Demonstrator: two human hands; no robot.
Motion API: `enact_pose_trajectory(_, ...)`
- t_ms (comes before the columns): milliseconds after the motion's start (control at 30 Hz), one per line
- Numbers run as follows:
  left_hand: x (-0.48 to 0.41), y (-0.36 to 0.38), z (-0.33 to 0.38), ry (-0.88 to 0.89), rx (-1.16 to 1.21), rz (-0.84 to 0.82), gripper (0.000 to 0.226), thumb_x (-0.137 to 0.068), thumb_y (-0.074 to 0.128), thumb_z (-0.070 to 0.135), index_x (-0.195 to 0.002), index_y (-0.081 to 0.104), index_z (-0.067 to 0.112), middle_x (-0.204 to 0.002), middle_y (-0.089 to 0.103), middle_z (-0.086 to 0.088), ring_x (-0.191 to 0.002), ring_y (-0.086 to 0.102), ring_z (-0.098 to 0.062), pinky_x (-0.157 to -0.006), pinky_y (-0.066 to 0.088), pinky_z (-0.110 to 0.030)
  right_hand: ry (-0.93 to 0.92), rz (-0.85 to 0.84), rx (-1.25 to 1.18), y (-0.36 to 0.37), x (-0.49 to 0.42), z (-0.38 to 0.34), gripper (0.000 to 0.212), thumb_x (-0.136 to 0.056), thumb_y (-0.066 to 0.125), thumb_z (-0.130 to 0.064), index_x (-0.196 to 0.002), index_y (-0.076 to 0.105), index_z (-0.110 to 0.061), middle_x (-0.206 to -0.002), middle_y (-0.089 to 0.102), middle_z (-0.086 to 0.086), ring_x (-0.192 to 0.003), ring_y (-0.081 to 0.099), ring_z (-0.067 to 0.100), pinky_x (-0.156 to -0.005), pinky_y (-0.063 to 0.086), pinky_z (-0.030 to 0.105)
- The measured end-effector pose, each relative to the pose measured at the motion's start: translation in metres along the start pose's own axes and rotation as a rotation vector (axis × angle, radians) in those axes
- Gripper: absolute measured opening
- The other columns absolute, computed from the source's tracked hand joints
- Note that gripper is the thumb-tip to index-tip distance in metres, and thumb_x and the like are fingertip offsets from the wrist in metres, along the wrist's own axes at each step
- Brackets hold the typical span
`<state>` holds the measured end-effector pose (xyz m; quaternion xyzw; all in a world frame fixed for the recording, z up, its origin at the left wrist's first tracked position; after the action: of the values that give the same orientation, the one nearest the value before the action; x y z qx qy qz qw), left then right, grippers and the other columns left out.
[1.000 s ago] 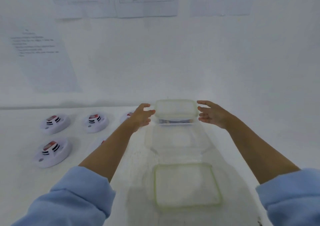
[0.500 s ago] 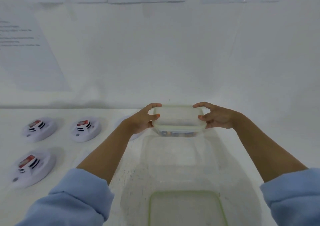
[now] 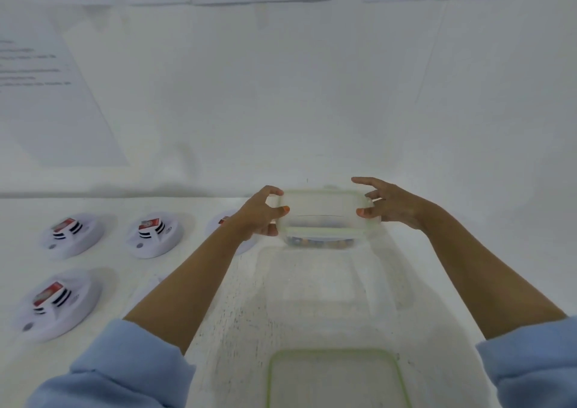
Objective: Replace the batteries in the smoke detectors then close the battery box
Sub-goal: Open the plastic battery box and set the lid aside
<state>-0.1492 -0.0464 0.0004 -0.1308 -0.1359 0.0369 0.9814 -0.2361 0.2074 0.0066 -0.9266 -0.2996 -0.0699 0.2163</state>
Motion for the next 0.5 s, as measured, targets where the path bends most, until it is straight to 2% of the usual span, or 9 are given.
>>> enact_pose_trajectory(67, 0.004, 0.001, 0.005, -0.101, -0.035, -0.021, 0.063, -0.078, 0.073, 0.019, -0.126, 0.033, 0.027, -0.107, 0.047, -0.011, -0.065, 0.063, -0.023, -0.06, 0.056, -0.028, -0.006, -0.017, -0.093, 0.002, -0.002, 0.002, 0.069, -0.073, 0.076, -0.011, -0.12, 0.046, -0.052, -0.132, 0.045, 0.011, -0.121, 0.049, 0.025, -0.106, 0.037, 0.048)
enact_pose_trajectory(133, 0.006, 0.003, 0.007, -0.12, -0.029, -0.037, 0.082, -0.07, 0.079, 0.007, -0.132, 0.028, 0.026, -0.111, 0.047, -0.011, -0.076, 0.065, -0.027, -0.067, 0.058, -0.032, -0.003, -0.012, -0.151, 0.002, -0.001, 0.004, 0.074, -0.075, 0.072, -0.005, -0.131, 0.041, -0.041, -0.127, 0.049, 0.013, -0.113, 0.055, 0.023, -0.107, 0.037, 0.047)
enact_pose_trajectory(167, 0.004, 0.002, 0.008, -0.083, -0.014, 0.002, 0.085, -0.069, 0.079, 0.003, -0.134, 0.028, 0.024, -0.118, 0.047, -0.014, -0.081, 0.063, -0.028, -0.069, 0.058, -0.032, 0.001, 0.007, -0.126, 0.001, 0.0, 0.005, 0.076, -0.075, 0.071, -0.004, -0.136, 0.038, -0.035, -0.121, 0.052, 0.012, -0.108, 0.057, 0.023, -0.105, 0.04, 0.044)
enact_pose_trajectory(233, -0.001, 0.0, 0.009, 0.041, -0.043, 0.182, 0.081, -0.073, 0.076, 0.004, -0.137, 0.028, 0.02, -0.127, 0.045, -0.017, -0.094, 0.056, -0.025, -0.079, 0.052, -0.031, 0.022, 0.037, -0.039, -0.003, 0.001, 0.004, 0.076, -0.074, 0.073, -0.006, -0.137, 0.038, -0.029, -0.106, 0.056, 0.01, -0.1, 0.057, 0.024, -0.095, 0.046, 0.038)
enact_pose_trajectory(300, -0.006, 0.002, 0.009, 0.111, -0.087, 0.348, 0.073, -0.081, 0.069, 0.008, -0.138, 0.025, 0.019, -0.124, 0.046, -0.017, -0.104, 0.05, -0.025, -0.084, 0.044, -0.031, 0.057, 0.029, -0.02, -0.005, 0.002, 0.002, 0.066, -0.076, 0.073, -0.012, -0.132, 0.041, -0.026, -0.089, 0.06, 0.007, -0.084, 0.058, 0.022, -0.083, 0.05, 0.033)
enact_pose_trajectory(333, -0.009, 0.006, 0.008, 0.102, -0.049, 0.37, 0.07, -0.084, 0.066, 0.009, -0.139, 0.023, 0.019, -0.121, 0.048, -0.017, -0.102, 0.052, -0.027, -0.081, 0.045, -0.033, 0.068, 0.028, -0.016, -0.005, 0.002, 0.0, 0.059, -0.079, 0.071, -0.016, -0.129, 0.042, -0.027, -0.085, 0.061, 0.007, -0.077, 0.057, 0.02, -0.079, 0.051, 0.032)
enact_pose_trajectory(400, -0.011, 0.017, 0.007, 0.013, 0.151, 0.289, 0.067, -0.089, 0.06, 0.011, -0.14, 0.018, 0.021, -0.117, 0.05, -0.017, -0.086, 0.057, -0.029, -0.071, 0.049, -0.035, 0.058, 0.025, -0.006, -0.001, -0.001, -0.005, 0.048, -0.085, 0.064, -0.027, -0.128, 0.044, -0.029, -0.09, 0.062, 0.004, -0.076, 0.057, 0.019, -0.081, 0.05, 0.031)
enact_pose_trajectory(433, -0.011, 0.023, 0.008, -0.042, 0.248, 0.204, 0.068, -0.09, 0.059, 0.012, -0.141, 0.015, 0.024, -0.122, 0.047, -0.016, -0.088, 0.057, -0.03, -0.07, 0.05, -0.037, 0.037, 0.008, -0.02, 0.002, -0.003, -0.008, 0.045, -0.088, 0.06, -0.03, -0.129, 0.044, -0.03, -0.095, 0.063, 0.002, -0.081, 0.057, 0.018, -0.084, 0.049, 0.032)
enact_pose_trajectory(500, -0.008, 0.029, 0.01, -0.096, 0.315, 0.034, 0.073, -0.089, 0.06, 0.01, -0.141, 0.014, 0.031, -0.129, 0.039, -0.014, -0.111, 0.051, -0.037, -0.079, 0.049, -0.043, -0.007, -0.038, -0.054, 0.008, -0.008, -0.014, 0.038, -0.092, 0.053, -0.03, -0.129, 0.047, -0.034, -0.104, 0.062, -0.002, -0.09, 0.058, 0.017, -0.083, 0.049, 0.03)
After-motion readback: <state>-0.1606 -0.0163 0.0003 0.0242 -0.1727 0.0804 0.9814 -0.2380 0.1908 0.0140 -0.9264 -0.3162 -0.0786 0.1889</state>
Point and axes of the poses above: each hand's wrist, its own x-axis away from the middle knuckle, its own y-axis out of the palm, z = x × y, the point moved 3 cm from there along -x, towards the middle knuckle
